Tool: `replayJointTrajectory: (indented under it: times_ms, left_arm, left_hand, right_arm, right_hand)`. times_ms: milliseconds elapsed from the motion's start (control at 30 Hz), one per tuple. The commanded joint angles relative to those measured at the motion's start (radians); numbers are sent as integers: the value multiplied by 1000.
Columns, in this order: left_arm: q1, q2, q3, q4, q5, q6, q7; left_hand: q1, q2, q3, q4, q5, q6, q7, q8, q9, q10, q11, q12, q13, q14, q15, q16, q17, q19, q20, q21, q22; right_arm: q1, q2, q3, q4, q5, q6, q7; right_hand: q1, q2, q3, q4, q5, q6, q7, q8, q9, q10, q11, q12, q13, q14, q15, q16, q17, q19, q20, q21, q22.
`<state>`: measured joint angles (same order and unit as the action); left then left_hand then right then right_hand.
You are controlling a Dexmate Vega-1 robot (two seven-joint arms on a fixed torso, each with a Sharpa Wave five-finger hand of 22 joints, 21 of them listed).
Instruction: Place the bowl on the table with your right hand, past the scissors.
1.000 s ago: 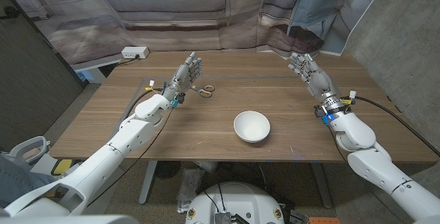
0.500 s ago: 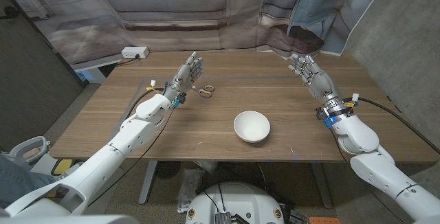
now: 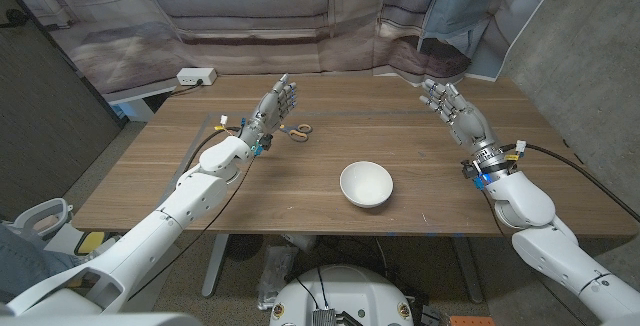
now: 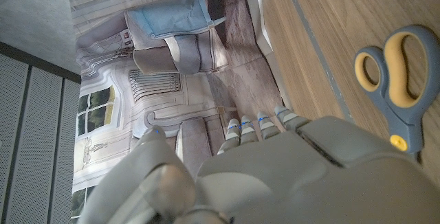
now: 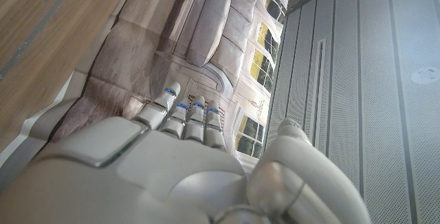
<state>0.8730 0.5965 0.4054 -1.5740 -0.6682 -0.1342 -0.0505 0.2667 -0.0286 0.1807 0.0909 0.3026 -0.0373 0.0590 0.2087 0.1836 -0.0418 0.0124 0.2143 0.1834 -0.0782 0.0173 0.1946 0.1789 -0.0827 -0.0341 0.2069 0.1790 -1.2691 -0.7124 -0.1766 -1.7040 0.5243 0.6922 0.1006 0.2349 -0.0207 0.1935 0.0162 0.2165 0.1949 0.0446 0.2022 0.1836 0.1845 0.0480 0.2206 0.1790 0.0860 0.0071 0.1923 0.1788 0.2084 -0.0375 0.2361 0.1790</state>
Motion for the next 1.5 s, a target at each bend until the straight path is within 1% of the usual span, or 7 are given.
replayJointTrajectory:
  times_ms: [33, 333, 633, 867, 1100, 1400, 1500]
  left_arm:
    - [5, -3, 1, 1, -1, 3, 5]
    - [-5, -6, 2, 18, -9, 5, -9]
    - [-21, -16, 11, 36, -8, 6, -21]
    - [-22, -20, 11, 46, -12, 4, -24]
    - [-28, -21, 15, 54, -11, 9, -29]
    - [-27, -21, 19, 49, -8, 16, -25]
    - [-25, -24, 19, 49, -11, 13, -26]
  left_hand:
    - [8, 1, -2, -1, -7, 4, 3, -4, 4, 3, 3, -4, 4, 6, 3, -3, 5, 3, -22, -1, 2]
    - [9, 2, -3, -1, -7, 4, 1, -5, 4, 5, 3, -4, 5, 6, 3, -3, 5, 3, -21, -1, 2]
    - [9, 2, -5, -2, -8, 5, 3, -5, 4, 4, 3, -5, 5, 7, 2, -3, 5, 4, -21, -1, 2]
    - [10, 3, -5, -2, -9, 7, 2, -5, 4, 5, 4, -5, 5, 7, 3, -3, 5, 4, -21, -2, 2]
    - [11, 4, -6, -2, -9, 6, 0, -6, 4, 6, 4, -5, 5, 8, 2, -3, 5, 4, -20, -2, 2]
    - [12, 5, -8, -2, -10, 9, 1, -5, 4, 7, 2, -6, 5, 9, 2, -3, 5, 5, -20, -2, 2]
    - [12, 5, -8, -2, -10, 9, 1, -5, 4, 8, 3, -5, 5, 9, 2, -3, 5, 5, -20, -2, 2]
  right_arm:
    - [-19, 0, 9, 0, -22, 37, 6]
    - [-43, 8, 28, -3, -40, 75, -3]
    - [-66, 11, 40, -9, -58, 95, -8]
    - [-59, 26, 33, 10, -60, 138, 8]
    - [-74, 32, 41, 12, -78, 160, 4]
    - [-99, 37, 63, 2, -145, 179, -18]
    - [-89, 42, 59, 24, -156, 215, -5]
  right_hand:
    - [15, 1, 2, -8, -2, 4, -5, -2, 5, 6, -4, 6, 3, 13, 0, 3, 4, 14, -31, 0, 4]
    - [20, 3, 3, -12, -2, 8, -11, -1, 5, 15, -15, 7, 4, 25, -4, 4, 4, 26, -32, 1, 4]
    - [24, 4, 3, -16, -2, 14, -14, 0, 5, 22, -16, 8, 4, 35, -6, 5, 4, 37, -34, 2, 4]
    - [29, 4, 3, -20, -2, 26, -23, 4, 5, 38, -26, 12, 4, 50, -12, 8, 4, 47, -34, 2, 4]
    - [32, 3, 2, -23, -1, 36, -26, 6, 5, 46, -30, 13, 4, 57, -17, 8, 4, 55, -35, 2, 4]
    - [34, 2, 1, -25, 0, 41, -30, 7, 5, 52, -33, 15, 4, 62, -19, 8, 4, 59, -36, 2, 4]
    - [35, 2, 1, -27, 0, 47, -34, 8, 6, 62, -36, 17, 4, 65, -20, 8, 4, 62, -36, 1, 5]
